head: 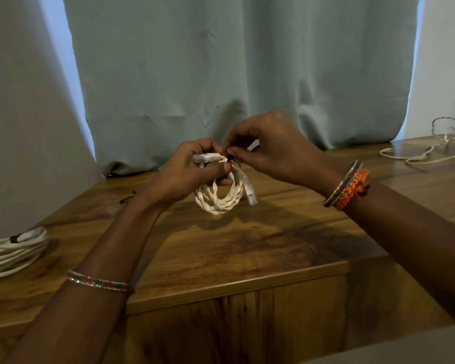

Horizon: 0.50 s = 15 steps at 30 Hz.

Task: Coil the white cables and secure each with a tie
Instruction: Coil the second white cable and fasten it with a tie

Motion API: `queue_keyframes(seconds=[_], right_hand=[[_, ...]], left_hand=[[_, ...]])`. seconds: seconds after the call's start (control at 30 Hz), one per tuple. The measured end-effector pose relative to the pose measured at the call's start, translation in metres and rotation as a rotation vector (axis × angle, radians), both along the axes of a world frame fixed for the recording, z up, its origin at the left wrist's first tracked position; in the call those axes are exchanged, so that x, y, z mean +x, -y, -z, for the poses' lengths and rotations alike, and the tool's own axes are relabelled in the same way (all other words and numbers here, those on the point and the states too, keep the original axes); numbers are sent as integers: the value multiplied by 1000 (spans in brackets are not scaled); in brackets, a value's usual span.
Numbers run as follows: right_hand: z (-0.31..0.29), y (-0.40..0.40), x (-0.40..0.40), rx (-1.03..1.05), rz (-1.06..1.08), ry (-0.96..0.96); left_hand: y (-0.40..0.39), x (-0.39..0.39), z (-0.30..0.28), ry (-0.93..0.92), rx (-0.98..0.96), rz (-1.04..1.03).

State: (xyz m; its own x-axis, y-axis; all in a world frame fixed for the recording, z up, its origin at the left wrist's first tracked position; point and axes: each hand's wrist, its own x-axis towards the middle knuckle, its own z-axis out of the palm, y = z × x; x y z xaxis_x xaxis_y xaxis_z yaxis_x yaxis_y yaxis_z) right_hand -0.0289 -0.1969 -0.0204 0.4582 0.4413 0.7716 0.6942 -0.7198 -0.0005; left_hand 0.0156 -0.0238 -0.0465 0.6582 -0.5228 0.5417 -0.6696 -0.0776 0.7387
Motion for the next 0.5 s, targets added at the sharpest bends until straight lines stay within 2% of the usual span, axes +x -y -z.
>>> queue_keyframes(seconds=[0.4, 0.5], right_hand=[[3, 2, 1, -319, 2, 157], [3, 1, 4, -291, -27, 162]], left_hand=[[-1, -4, -2, -65, 9, 28], [-2, -5, -3, -114, 16, 48]])
